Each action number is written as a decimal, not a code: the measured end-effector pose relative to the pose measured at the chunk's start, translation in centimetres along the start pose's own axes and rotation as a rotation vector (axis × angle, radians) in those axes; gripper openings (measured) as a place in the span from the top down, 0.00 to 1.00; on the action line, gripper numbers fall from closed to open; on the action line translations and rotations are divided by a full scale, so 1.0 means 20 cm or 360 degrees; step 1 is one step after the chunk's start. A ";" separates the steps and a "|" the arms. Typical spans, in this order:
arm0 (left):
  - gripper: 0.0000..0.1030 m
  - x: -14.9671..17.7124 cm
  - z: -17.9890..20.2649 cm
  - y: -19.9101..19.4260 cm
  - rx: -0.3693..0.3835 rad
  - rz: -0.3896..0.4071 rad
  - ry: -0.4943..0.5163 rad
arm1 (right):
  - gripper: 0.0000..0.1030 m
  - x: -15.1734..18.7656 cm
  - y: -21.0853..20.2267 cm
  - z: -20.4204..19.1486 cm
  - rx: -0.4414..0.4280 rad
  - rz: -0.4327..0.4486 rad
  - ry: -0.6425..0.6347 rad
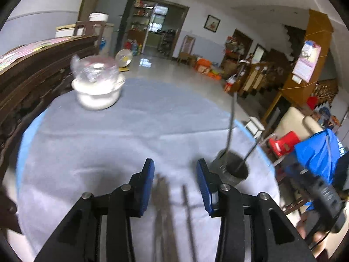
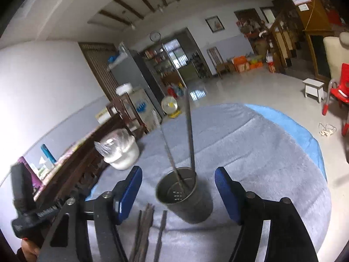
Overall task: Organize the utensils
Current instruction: 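Lower the sticks into the grey cup and open both tools, then grasp a stick with the left tool while the right tool grasps another stick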
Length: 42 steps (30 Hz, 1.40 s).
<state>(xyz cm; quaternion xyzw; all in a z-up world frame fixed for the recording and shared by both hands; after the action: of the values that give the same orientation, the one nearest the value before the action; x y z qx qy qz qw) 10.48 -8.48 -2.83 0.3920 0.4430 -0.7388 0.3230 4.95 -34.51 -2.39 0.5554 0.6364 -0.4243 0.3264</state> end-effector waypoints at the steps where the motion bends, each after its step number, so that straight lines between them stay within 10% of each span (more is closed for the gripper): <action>1: 0.60 0.03 -0.03 -0.02 -0.0040 -0.0020 0.0025 | 0.31 0.00 -0.01 -0.03 -0.0009 -0.0020 -0.0002; 2: 0.60 0.05 -0.06 -0.03 -0.0077 -0.0048 0.0045 | 0.34 0.04 -0.02 -0.05 -0.0026 -0.0083 -0.0007; 4: 0.60 0.12 -0.13 -0.02 -0.0150 -0.0155 0.0071 | 0.69 0.10 -0.02 -0.11 -0.0079 -0.0190 -0.0023; 15: 0.60 0.37 -0.22 0.05 -0.0107 -0.0487 -0.0031 | 0.69 0.64 0.18 -0.19 -0.0031 -0.0820 0.0001; 33: 0.61 0.46 -0.16 0.40 -0.0025 -0.0704 -0.0179 | 0.69 0.65 0.16 -0.08 0.0013 -0.0787 0.0102; 42: 0.92 0.47 -0.19 0.45 -0.0020 -0.0723 -0.0156 | 0.69 0.64 0.22 -0.08 0.0016 -0.0796 0.0119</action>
<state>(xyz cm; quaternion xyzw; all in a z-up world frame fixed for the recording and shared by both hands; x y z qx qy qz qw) 14.52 -9.80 -15.78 0.2437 0.5082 -0.8080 0.1720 7.28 -27.45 -13.78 0.3976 0.7635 -0.4741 0.1849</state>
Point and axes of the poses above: each gripper's, at about its wrist camera, not at the fingertips, and y roughly the way its jaws point, z to its right, x to its underside, the point moved 3 cm from there along y, roughly the way its jaws point, and after that the axes turned 14 degrees about z, right-handed, at the moved point
